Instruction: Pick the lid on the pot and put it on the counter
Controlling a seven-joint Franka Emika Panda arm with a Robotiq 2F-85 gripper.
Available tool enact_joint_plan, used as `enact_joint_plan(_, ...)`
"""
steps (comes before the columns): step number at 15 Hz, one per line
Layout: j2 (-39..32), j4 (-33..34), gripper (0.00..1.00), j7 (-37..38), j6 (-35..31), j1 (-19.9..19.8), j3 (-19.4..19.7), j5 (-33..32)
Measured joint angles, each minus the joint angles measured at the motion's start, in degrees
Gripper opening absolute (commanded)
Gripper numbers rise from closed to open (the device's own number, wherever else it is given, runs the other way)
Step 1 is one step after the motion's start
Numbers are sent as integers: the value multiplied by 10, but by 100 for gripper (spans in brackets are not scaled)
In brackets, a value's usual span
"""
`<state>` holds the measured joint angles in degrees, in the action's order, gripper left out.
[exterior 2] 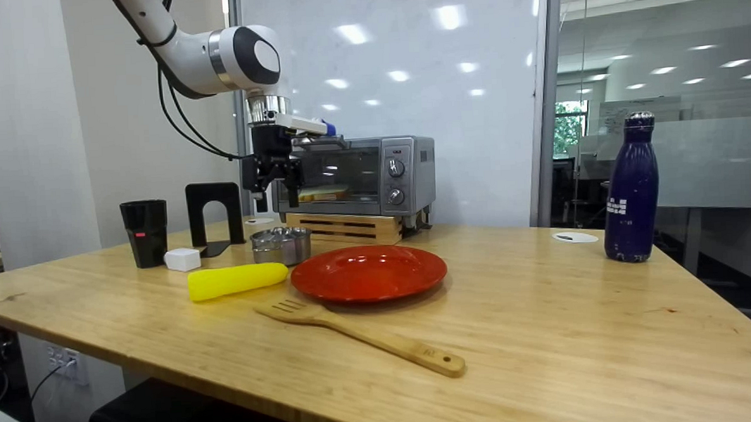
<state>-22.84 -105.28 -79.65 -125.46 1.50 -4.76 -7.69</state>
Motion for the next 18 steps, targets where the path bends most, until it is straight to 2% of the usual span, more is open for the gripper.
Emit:
enact_joint_plan(10,-1,-40,100,30,-45,4,-3,-18)
enact_joint_plan(11,0,-43,75,33,-50,4,-3,-20)
enact_joint_plan(12,0,-46,74,37,-53,4,-3,-22)
enact_joint_plan(13,0,-49,68,40,-56,4,-3,-24)
enact_joint_plan(18,0,-53,31,51,-63,4,-3,-30)
